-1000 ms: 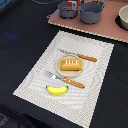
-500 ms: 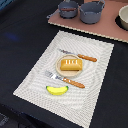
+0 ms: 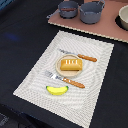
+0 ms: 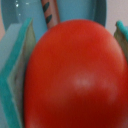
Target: Interact with the objects in diverse but meaningful ways.
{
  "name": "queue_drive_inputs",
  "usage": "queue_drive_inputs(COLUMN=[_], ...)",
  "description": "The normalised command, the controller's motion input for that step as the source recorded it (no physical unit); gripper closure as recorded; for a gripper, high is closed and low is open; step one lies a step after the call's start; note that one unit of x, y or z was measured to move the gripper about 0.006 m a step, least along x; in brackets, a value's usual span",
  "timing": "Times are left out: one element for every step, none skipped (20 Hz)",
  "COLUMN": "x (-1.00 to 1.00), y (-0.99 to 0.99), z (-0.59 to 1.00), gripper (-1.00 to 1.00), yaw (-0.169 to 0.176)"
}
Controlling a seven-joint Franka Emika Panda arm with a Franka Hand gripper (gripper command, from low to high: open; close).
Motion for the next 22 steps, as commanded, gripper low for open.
queue_drive_inputs(x=[-0.05, -0.05, -0.06, -0.09, -0.09, -0.08, -0.06, -0.04, 0.0, 0.0, 0.0, 0.0, 0.03, 0.09, 0.21, 0.27, 0.21, 0.2, 0.18, 0.15, 0.11, 0.09], y=[0.19, 0.18, 0.16, 0.15, 0.18, 0.19, 0.22, 0.21, 0.23, 0.22, 0.21, 0.21, 0.25, 0.24, 0.25, 0.28, 0.26, 0.26, 0.25, 0.23, 0.21, 0.21], z=[-0.37, -0.39, -0.42, -0.45, -0.45, -0.43, -0.4, -0.35, -0.31, -0.29, -0.28, -0.21, -0.14, -0.02, 0.0, 0.01, 0.03, 0.02, 0.0, 0.0, 0.0, 0.0], gripper=[1.0, 1.0, 1.0, 1.0, 1.0, 1.0, 1.0, 1.0, 1.0, 1.0, 1.0, 1.0, 1.0, 1.0, 1.0, 1.0, 1.0, 1.0, -1.0, -1.0, -1.0, -1.0], yaw=[0.0, 0.0, 0.0, 0.0, 0.0, 0.0, 0.0, 0.0, 0.0, 0.0, 0.0, 0.0, 0.0, -0.002, -0.024, -0.072, -0.077, -0.077, -0.073, -0.072, -0.07, -0.068])
